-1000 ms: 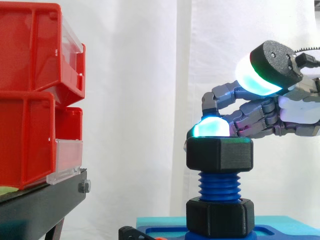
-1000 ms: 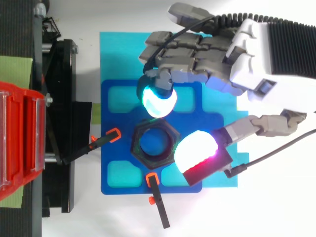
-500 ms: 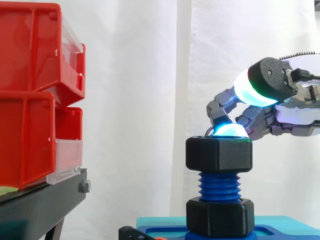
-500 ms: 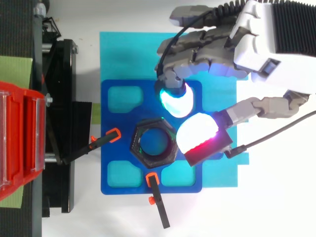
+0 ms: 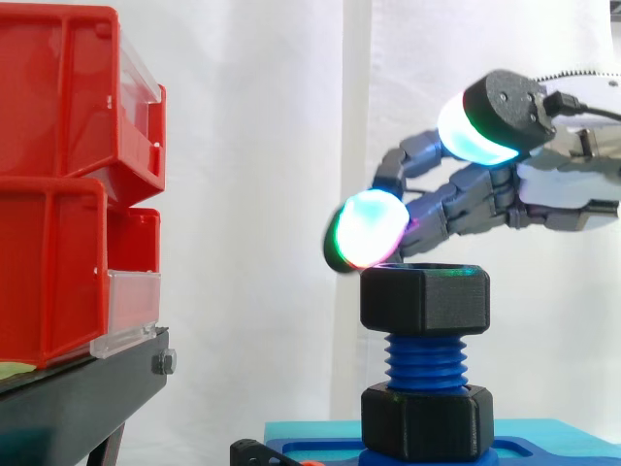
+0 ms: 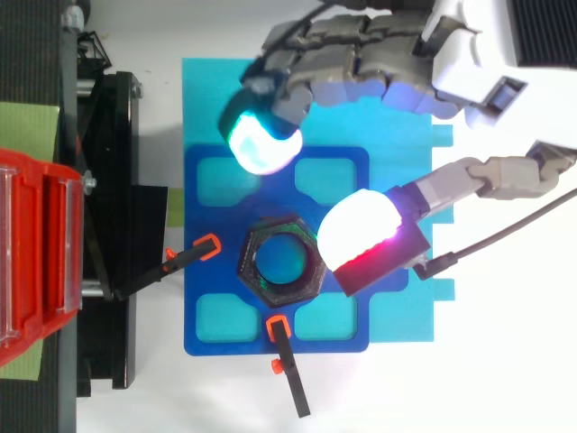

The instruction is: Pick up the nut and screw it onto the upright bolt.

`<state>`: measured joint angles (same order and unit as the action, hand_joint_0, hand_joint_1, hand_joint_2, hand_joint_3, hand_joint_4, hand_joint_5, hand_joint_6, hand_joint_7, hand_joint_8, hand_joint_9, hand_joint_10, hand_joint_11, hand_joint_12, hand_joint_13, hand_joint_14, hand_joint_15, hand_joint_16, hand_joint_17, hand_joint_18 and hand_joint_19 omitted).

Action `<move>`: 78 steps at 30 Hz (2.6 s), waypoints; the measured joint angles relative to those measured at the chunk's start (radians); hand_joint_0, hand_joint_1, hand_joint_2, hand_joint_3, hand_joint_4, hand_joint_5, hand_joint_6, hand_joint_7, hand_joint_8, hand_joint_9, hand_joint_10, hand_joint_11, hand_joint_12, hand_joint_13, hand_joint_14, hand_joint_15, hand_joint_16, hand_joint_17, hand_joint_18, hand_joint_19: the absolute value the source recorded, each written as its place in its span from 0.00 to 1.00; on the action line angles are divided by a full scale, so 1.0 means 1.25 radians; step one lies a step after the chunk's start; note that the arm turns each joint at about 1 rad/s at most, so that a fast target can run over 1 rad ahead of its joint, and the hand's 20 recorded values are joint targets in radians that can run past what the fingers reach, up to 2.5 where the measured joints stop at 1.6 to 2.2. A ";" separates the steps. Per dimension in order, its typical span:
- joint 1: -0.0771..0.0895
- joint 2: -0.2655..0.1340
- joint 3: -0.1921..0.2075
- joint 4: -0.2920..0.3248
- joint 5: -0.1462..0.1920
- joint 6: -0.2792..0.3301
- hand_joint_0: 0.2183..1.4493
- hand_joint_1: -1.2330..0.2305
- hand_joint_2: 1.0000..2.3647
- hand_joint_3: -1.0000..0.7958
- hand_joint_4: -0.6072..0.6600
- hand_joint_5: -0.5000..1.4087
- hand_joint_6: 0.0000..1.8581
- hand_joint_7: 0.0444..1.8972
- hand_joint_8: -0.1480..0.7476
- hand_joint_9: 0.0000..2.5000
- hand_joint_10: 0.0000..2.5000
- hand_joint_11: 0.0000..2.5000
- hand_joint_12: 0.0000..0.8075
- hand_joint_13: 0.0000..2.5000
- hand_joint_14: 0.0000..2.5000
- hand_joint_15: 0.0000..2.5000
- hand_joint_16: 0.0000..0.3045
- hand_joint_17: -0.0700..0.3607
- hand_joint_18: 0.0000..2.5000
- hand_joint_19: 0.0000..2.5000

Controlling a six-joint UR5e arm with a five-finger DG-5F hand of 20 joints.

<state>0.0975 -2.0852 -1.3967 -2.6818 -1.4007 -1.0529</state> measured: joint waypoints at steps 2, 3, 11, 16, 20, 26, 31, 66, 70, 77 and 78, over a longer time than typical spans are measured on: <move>-0.004 0.000 0.005 -0.001 -0.008 -0.006 0.21 0.66 0.00 0.28 0.61 0.17 0.27 0.34 0.41 0.22 0.00 0.00 0.35 0.18 0.00 0.00 0.09 0.30 0.04 0.00; -0.006 0.000 0.007 -0.001 -0.013 -0.009 0.21 0.66 0.00 0.28 0.61 0.17 0.27 0.34 0.41 0.22 0.00 0.00 0.35 0.18 0.00 0.00 0.09 0.30 0.04 0.00; 0.000 -0.001 0.009 -0.002 -0.018 -0.016 0.20 0.68 0.00 0.28 0.60 0.17 0.27 0.32 0.41 0.19 0.00 0.00 0.36 0.16 0.00 0.00 0.10 0.32 0.02 0.00; 0.013 -0.011 0.009 -0.003 -0.017 -0.015 0.20 0.69 0.00 0.28 0.59 0.16 0.27 0.32 0.40 0.17 0.00 0.00 0.37 0.14 0.00 0.00 0.11 0.33 0.01 0.00; 0.020 -0.023 0.009 0.001 -0.018 -0.011 0.20 0.70 0.00 0.28 0.59 0.16 0.27 0.32 0.40 0.16 0.00 0.00 0.38 0.13 0.00 0.00 0.11 0.34 0.00 0.00; 0.031 -0.030 0.009 0.002 -0.016 -0.005 0.20 0.70 0.00 0.28 0.59 0.16 0.27 0.34 0.40 0.15 0.00 0.00 0.38 0.13 0.00 0.00 0.11 0.34 0.00 0.00; 0.042 -0.031 0.009 -0.001 -0.014 -0.004 0.20 0.70 0.00 0.28 0.60 0.17 0.27 0.37 0.41 0.16 0.00 0.00 0.39 0.13 0.00 0.00 0.11 0.34 0.00 0.00; 0.021 -0.031 0.009 -0.022 -0.020 -0.006 0.24 0.62 0.00 0.28 0.64 0.25 0.32 0.66 0.47 0.34 0.00 0.00 0.30 0.27 0.00 0.00 0.06 0.25 0.13 0.00; 0.015 -0.031 0.008 -0.026 -0.026 -0.007 0.25 0.60 0.00 0.28 0.58 0.28 0.33 0.65 0.45 0.43 0.00 0.00 0.26 0.34 0.00 0.00 0.04 0.23 0.20 0.00; 0.008 -0.031 0.008 -0.032 -0.037 -0.007 0.25 0.57 0.00 0.28 0.52 0.30 0.33 0.64 0.34 0.55 0.00 0.00 0.19 0.42 0.00 0.00 0.02 0.19 0.30 0.00; 0.007 -0.031 0.008 -0.032 -0.038 -0.007 0.25 0.57 0.00 0.28 0.52 0.30 0.33 0.64 0.34 0.56 0.00 0.00 0.19 0.42 0.00 0.00 0.02 0.19 0.31 0.00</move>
<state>0.1064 -2.1246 -1.3866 -2.7220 -1.4477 -1.0615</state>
